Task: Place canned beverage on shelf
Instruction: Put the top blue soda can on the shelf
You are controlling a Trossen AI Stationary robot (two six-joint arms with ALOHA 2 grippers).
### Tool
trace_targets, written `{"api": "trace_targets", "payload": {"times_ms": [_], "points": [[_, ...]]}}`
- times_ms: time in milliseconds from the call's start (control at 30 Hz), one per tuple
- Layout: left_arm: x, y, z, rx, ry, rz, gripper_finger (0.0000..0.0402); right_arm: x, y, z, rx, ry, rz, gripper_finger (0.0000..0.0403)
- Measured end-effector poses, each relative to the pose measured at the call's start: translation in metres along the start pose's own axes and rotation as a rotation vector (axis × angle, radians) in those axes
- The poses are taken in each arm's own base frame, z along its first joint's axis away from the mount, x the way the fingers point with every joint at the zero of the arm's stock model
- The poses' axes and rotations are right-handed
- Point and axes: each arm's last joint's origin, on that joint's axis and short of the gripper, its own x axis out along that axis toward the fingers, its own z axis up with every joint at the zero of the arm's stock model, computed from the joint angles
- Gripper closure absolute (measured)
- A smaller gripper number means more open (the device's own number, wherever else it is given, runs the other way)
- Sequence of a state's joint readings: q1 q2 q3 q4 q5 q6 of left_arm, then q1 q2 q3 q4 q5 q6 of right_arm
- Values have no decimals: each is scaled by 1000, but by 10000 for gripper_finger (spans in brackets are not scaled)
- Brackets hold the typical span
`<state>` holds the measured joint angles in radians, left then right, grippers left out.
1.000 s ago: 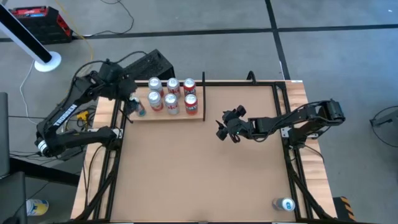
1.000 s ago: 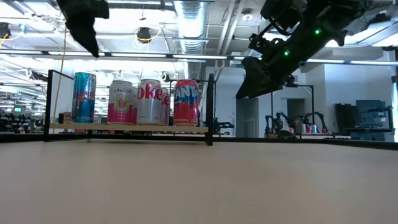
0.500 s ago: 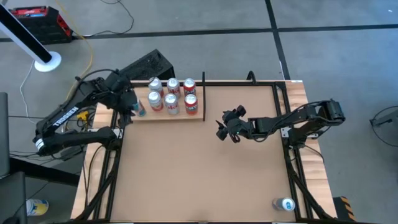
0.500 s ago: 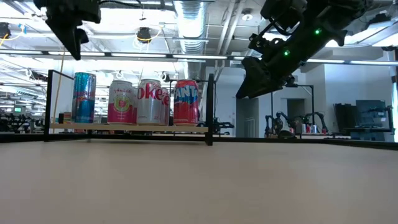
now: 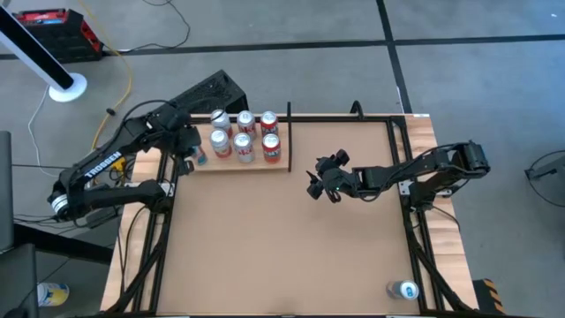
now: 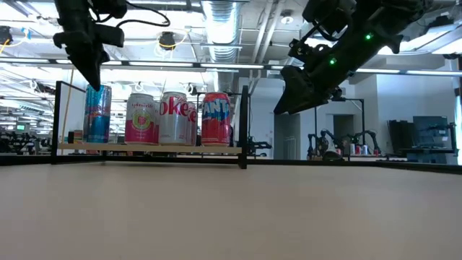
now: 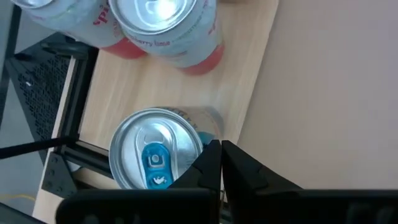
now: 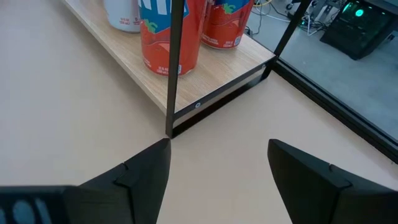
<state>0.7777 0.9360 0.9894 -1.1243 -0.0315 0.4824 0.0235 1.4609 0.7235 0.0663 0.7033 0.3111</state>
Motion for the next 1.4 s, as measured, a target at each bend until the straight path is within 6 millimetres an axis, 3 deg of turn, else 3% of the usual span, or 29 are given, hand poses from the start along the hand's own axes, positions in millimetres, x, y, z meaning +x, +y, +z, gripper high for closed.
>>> {"api": "trace_targets", "payload": {"times_ms": [400,967,1400], "points": [[5,8,0,-49,40,65,401,0,0,0,-4,-1,0,113],[38,17,12,-40,202,69,401,0,0,0,-5,-1,0,113],[30,12,5,-28,239,57,401,1,-2,1,-1,0,-7,113]]}}
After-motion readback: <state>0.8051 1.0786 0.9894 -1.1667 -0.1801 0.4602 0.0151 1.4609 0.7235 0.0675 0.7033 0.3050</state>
